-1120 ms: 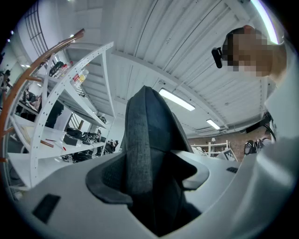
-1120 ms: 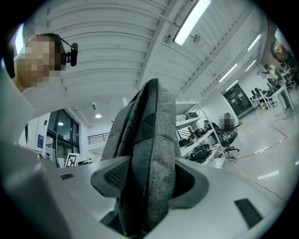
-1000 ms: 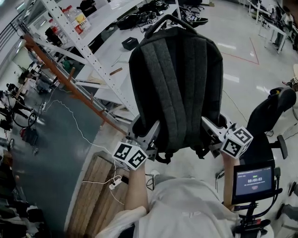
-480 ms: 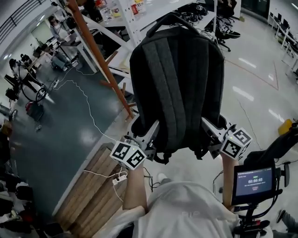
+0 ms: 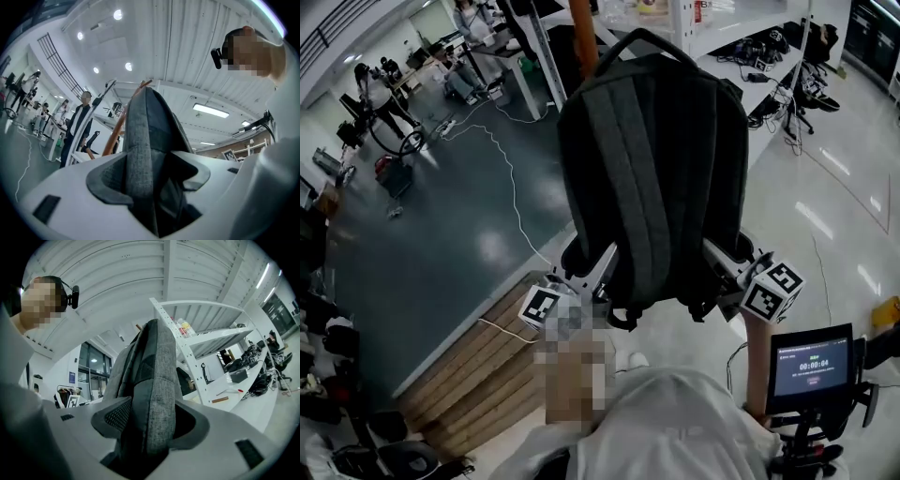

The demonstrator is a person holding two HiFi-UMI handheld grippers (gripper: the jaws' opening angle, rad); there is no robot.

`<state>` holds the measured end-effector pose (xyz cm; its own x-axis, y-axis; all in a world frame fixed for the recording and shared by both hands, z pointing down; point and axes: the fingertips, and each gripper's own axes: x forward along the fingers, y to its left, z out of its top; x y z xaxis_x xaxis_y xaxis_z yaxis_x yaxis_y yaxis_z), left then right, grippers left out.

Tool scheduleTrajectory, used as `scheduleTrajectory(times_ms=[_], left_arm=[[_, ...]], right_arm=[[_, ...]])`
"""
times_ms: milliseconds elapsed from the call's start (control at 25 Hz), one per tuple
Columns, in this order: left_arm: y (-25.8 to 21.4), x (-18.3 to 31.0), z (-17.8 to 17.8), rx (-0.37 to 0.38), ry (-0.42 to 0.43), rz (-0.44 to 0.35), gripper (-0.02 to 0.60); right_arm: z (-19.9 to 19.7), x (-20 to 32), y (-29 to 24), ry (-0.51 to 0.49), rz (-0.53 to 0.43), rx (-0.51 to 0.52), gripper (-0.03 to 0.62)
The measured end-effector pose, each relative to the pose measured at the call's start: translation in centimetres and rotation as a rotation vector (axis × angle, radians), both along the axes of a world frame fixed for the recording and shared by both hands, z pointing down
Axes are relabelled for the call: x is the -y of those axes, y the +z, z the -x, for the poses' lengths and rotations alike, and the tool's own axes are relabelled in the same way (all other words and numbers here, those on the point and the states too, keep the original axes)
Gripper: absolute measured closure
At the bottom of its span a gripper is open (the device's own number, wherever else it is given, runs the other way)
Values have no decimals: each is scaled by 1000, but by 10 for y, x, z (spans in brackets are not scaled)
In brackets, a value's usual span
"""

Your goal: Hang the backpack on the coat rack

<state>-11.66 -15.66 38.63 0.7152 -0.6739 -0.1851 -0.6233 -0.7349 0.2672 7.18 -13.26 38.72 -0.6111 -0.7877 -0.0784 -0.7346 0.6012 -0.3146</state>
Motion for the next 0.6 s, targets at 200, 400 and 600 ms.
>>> scheduleTrajectory(times_ms=[200, 400, 600], left_arm=[[6, 23, 66, 0, -93, -4, 299], [-1, 21, 102, -1, -165, -3, 299], [-8, 7, 120, 6, -242, -11, 299]], right_arm=[[65, 41, 6, -92, -5, -3, 345], [101, 52, -2, -162, -7, -2, 345], [120, 52, -8, -238, -15, 1, 345]])
